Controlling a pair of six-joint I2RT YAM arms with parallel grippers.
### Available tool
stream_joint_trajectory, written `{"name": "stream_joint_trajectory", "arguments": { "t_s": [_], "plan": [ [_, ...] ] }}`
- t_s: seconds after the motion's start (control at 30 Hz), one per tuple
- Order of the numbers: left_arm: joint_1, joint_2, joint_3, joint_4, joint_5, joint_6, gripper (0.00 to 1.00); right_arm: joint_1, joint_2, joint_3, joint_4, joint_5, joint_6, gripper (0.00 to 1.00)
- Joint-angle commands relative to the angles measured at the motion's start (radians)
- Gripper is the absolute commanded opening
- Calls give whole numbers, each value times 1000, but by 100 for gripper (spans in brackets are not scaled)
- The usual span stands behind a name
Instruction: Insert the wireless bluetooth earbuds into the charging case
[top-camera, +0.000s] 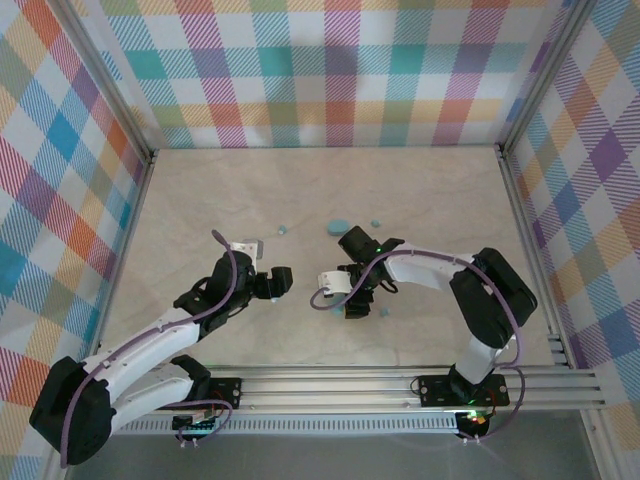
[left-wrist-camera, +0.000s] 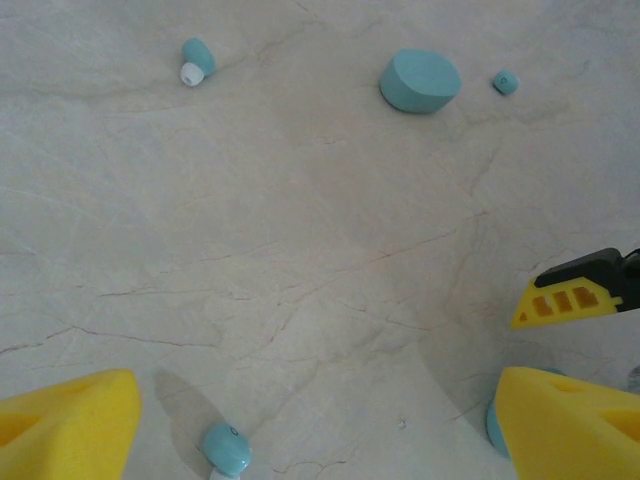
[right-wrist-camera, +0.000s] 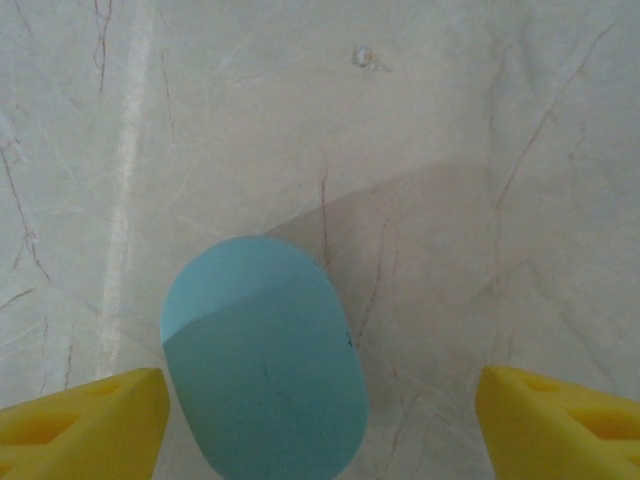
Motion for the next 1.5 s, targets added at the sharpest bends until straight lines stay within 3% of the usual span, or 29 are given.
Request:
{"name": "stream_joint_trajectory", "arguments": {
  "t_s": [0.0, 0.33, 0.5, 0.63, 0.87, 1.0, 1.1, 1.27, 1.33, 1.47],
  "plan": [
    [-5, -1, 18, -25, 15, 13, 92, 11, 20, 19, -32, -8, -36, 79],
    [-5, -31, -5, 3, -20, 52, 100, 28, 35, 6, -12, 16, -31, 66],
    [-2, -126, -96, 127, -34, 120, 100, 28, 21, 10, -10, -6, 5, 46],
    [0, -206, -146, 211, 62, 248, 100, 27, -1, 17, -19, -19, 24, 35],
    [0, -298, -189, 370, 300, 451, 97, 13, -73, 92, -132, -51, 56, 35],
    [-1, -232, -129, 379, 494, 532, 92, 9, -145, 162, -222, -84, 84, 35],
    [-3, -151, -69, 335, 565, 586, 88, 8, -195, 212, -288, -85, 90, 36],
    [-6, -84, -41, 414, 635, 632, 87, 8, -256, 268, -375, -93, 118, 37],
    [-9, -69, -42, 440, 709, 721, 88, 7, -275, 281, -391, -115, 142, 37],
    [-12, -34, 37, 308, 755, 828, 85, 7, -309, 300, -399, -159, 199, 37]
  ]
}}
